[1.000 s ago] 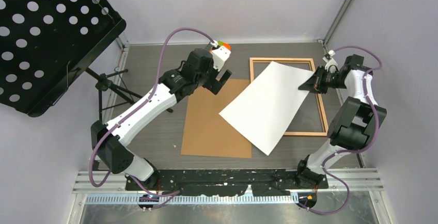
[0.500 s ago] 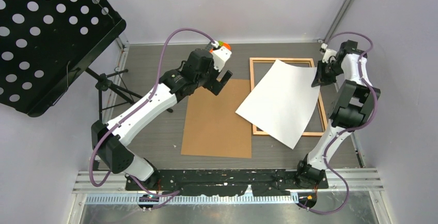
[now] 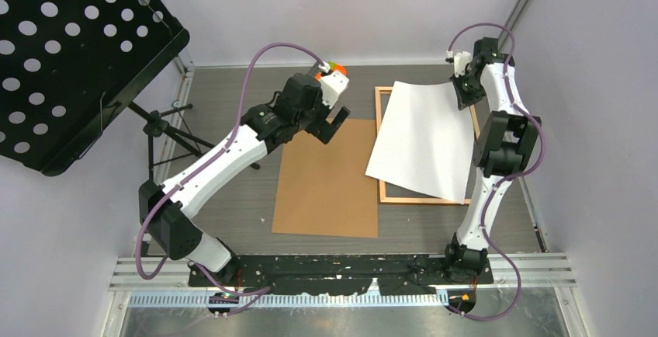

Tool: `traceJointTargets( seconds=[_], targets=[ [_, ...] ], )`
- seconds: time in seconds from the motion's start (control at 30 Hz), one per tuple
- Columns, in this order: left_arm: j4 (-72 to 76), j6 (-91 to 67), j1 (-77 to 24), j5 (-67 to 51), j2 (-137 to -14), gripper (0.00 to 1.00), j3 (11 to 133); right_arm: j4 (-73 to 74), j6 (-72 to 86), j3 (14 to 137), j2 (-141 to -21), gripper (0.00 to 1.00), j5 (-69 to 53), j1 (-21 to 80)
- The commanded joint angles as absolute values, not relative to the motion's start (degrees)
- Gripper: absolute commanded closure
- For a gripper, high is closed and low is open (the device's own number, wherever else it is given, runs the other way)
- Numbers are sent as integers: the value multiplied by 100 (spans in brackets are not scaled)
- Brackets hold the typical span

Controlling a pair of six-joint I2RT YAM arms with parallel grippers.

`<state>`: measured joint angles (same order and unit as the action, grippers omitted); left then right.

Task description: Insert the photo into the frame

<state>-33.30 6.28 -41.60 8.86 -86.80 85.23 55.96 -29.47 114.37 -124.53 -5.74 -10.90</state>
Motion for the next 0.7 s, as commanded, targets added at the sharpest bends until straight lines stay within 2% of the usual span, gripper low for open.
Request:
traceJointTargets(
  seconds=[0.0, 0.67],
  targets=[
    [-3235, 625, -4157, 753, -8711, 0, 8608, 5698, -3622, 11940, -12576, 94, -256, -1110],
    [-3340, 766, -4157, 876, -9016, 0, 8763, 6027, -5783, 11891, -12506, 94, -948, -1107]
  ],
)
